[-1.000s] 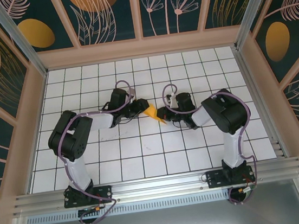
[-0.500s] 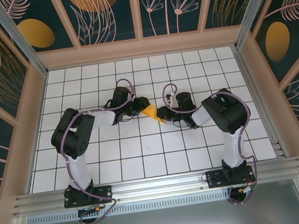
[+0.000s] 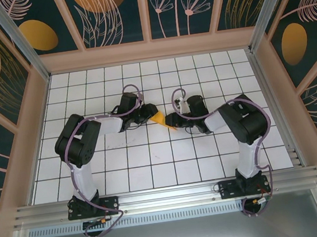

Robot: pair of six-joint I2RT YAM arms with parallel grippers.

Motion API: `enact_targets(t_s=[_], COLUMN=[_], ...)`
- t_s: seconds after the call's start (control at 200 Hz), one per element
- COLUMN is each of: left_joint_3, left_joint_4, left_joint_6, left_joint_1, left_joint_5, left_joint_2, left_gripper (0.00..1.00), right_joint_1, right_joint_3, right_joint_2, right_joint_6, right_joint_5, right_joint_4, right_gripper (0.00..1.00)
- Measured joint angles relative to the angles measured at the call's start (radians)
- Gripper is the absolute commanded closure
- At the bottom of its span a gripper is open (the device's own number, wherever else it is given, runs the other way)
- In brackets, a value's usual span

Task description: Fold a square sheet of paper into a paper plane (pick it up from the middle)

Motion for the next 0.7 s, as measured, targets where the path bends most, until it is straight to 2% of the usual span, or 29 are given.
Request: enact_targets(t_s=[0.19, 0.375, 0.505, 0.701], left_joint_3=[0.002, 0.006, 0.007, 0.01], left_joint_4=[-0.007, -0.018, -0.02, -0.027], left_joint_6=[-0.003, -0.003, -0.003, -0.003], left_joint_1=[0.0, 0.0, 0.0, 0.0], left_joint_5=[-0.008, -0.015, -0.015, -0.016], left_joint_2=[0.0, 0.0, 0.0, 0.004], left_gripper=[0.63, 0.63, 0.63, 0.63], right_joint_1=[-0.003, -0.003, -0.003, -0.003], right_joint_3=[0.003, 0.016, 0.024, 0.038], right_joint_2=[-0.027, -0.028, -0.027, -0.013], right_joint_6=[-0.175, -0.282, -0.318, -0.338], right_joint_5=[-0.005, -0.005, 0.003, 0.013], right_joint_4=[-0.09, -0.141, -0.162, -0.17], right_gripper=[0.7, 0.72, 0.76, 0.91])
